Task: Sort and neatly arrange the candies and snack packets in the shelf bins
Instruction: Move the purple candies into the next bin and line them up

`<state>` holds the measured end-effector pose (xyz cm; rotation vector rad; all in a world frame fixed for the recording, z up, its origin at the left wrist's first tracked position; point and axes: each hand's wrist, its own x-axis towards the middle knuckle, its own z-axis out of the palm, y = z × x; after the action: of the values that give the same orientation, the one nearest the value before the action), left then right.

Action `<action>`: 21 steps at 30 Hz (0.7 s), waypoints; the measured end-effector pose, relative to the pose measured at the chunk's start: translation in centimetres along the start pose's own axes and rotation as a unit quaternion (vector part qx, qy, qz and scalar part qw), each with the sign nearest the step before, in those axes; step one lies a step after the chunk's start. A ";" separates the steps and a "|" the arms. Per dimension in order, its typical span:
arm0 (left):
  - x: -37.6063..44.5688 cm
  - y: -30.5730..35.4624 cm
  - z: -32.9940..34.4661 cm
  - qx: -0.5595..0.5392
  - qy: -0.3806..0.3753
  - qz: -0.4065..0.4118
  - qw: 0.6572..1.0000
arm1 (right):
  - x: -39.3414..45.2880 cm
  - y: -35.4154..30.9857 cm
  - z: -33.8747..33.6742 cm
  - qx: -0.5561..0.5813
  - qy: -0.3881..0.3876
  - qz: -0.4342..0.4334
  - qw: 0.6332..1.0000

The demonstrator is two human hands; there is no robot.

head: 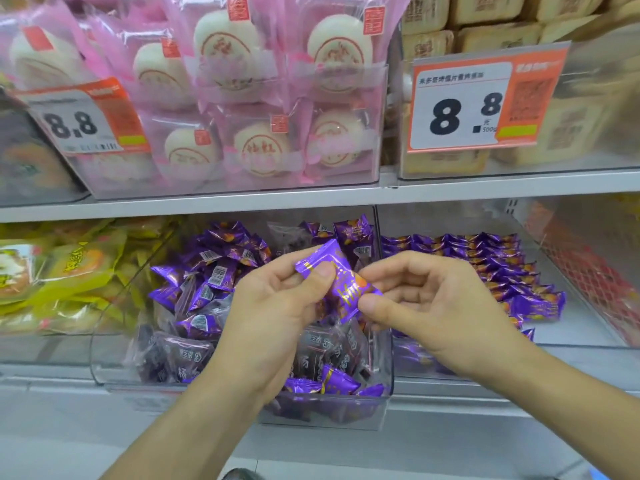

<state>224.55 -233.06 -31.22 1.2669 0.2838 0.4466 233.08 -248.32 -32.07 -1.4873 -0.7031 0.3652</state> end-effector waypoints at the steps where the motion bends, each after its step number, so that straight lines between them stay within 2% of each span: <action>1: 0.0 0.0 0.0 -0.007 -0.004 0.000 1.000 | 0.0 -0.1 0.1 0.004 -0.007 0.004 1.000; 8: -0.1 -0.2 1.1 -0.076 -0.025 -0.021 0.997 | -0.2 -0.5 -0.2 -0.035 -0.008 -0.011 0.999; 11: -0.1 -0.7 1.6 -0.046 -0.026 0.008 0.999 | -0.6 -0.4 -0.7 -0.084 -0.001 -0.026 0.996; 16: -0.8 -1.1 3.5 -0.009 -0.048 0.057 0.997 | -2.0 -1.5 -2.6 -0.071 -0.036 -0.011 0.997; 21: -0.9 -2.4 5.9 0.038 -0.100 0.091 0.990 | -2.9 -2.1 -4.9 -0.095 0.007 -0.010 0.995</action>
<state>226.77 -239.05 -31.94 1.4067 0.0157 0.4627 233.54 -254.11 -30.30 -1.6593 -0.7580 0.2772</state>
